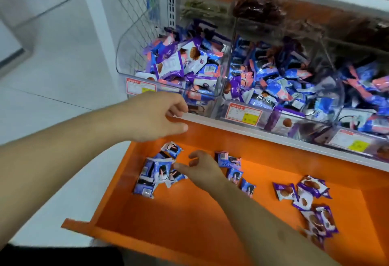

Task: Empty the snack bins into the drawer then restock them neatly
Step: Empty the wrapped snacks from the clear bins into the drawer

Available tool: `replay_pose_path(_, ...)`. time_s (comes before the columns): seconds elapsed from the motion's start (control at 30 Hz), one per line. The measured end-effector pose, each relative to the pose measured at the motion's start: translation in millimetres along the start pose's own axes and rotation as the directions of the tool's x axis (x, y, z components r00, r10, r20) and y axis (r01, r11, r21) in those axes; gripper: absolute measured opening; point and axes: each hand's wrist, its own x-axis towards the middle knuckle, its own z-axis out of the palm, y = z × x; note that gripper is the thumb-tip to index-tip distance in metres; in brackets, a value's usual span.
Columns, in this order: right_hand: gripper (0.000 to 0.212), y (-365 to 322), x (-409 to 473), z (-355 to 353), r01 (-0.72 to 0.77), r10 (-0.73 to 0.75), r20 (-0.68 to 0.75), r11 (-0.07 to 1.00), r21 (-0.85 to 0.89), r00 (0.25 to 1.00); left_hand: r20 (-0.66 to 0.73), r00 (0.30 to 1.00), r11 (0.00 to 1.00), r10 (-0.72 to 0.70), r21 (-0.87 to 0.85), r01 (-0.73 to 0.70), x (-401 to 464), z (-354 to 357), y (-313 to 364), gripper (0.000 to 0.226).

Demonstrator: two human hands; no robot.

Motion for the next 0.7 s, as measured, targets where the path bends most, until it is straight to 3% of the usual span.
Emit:
replay_pose_path(0.07,0.067,-3,-4,-5,0.039,-0.040,-0.018,0.998,-0.049,0.999,-0.022,1.000,0.998,0.014,-0.057,-0.015,3,-3,2,0.038)
replay_pose_path(0.27,0.037,-24,-53,-85,0.246,-0.263,-0.114,0.958,-0.146,0.958,-0.115,0.980,0.986,0.163,-0.020,-0.166,16,10,20,0.047)
replay_pose_path(0.37,0.019,-44,-87,-136,0.382,-0.409,-0.201,0.910,-0.160,0.890,-0.184,0.957,0.973,0.225,-0.009,-0.231,23,14,38,0.057)
replay_pose_path(0.47,0.007,-65,-108,-180,0.474,-0.521,-0.357,0.854,-0.217,0.775,-0.265,0.919,0.956,0.291,0.054,-0.287,34,17,54,0.068)
replay_pose_path(0.57,0.022,-82,-95,-221,0.433,-0.600,-0.384,0.787,-0.439,0.702,-0.315,0.909,0.962,0.273,0.091,-0.257,46,22,62,0.085)
replay_pose_path(0.63,0.051,-93,-72,-245,0.342,-0.571,-0.274,0.741,-0.579,0.774,-0.297,0.919,0.965,0.261,0.108,-0.239,49,26,64,0.088)
replay_pose_path(0.7,0.073,-102,-49,-261,0.291,-0.444,-0.123,0.748,-0.597,0.888,-0.292,0.919,0.963,0.266,0.127,-0.239,51,29,61,0.089)
